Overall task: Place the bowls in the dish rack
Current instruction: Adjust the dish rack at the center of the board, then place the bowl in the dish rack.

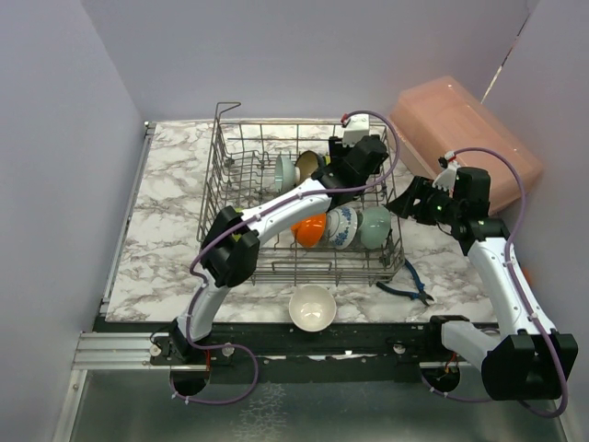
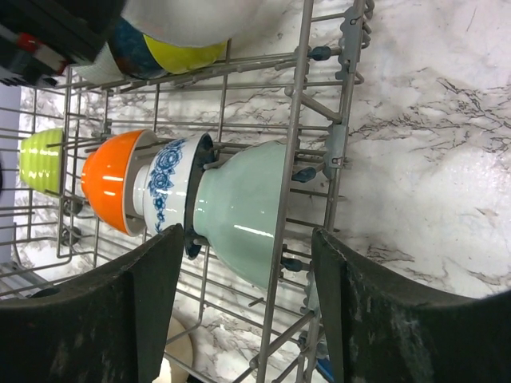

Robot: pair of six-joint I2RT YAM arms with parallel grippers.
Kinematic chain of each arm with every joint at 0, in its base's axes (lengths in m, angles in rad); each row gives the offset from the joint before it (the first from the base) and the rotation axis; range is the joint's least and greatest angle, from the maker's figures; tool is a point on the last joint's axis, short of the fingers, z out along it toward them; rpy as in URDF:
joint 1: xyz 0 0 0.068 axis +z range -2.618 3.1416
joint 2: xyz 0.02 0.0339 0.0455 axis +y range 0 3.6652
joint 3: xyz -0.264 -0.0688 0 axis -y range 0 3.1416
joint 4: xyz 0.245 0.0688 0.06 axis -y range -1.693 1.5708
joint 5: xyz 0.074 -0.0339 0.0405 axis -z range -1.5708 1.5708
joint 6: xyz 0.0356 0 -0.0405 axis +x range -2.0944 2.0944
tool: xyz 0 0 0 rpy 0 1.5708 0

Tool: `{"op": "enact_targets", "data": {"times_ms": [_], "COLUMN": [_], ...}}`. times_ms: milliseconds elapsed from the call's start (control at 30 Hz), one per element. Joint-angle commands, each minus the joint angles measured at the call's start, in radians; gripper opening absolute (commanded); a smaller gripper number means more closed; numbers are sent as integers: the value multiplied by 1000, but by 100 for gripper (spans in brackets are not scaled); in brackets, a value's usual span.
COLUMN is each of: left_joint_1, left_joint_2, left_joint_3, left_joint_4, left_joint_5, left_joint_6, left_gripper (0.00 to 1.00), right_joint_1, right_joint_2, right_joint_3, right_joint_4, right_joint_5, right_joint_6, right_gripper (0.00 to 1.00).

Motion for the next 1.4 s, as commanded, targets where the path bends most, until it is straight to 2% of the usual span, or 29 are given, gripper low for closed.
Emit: {"op": "enact_targets", "data": {"times_ms": [0, 700, 767, 867, 900, 1233, 1367], "left_joint_1": [-12, -50, -50, -50, -50, -50, -50], "left_joint_2": [39, 130, 135, 135, 134, 109, 101], "left_joint_3": [3, 32, 32, 32, 32, 41, 34], "left_joint_4": [54, 55, 54, 56, 57, 68, 68], "left_joint_5": [-26, -129, -116, -78, -61, 78, 90], "left_joint_6": [-29, -4, -9, -16, -17, -47, -49], "left_gripper": [0, 2, 15, 41, 46, 81, 87], "right_joint_1": [5, 4, 4, 4, 4, 5, 4], "right_joint_2": [-13, -15, -15, -15, -14, -13, -14], "right_joint_3": [14, -6, -5, -3, -3, -2, 0], "right_joint_4": [-20, 0, -1, 0, 0, 2, 0], "right_joint_5": [28, 18, 16, 15, 14, 11, 11], "right_joint_6": [-13, -15, -15, -16, -17, -18, -18], "right_gripper": [70, 70, 70, 70, 70, 70, 70]}}
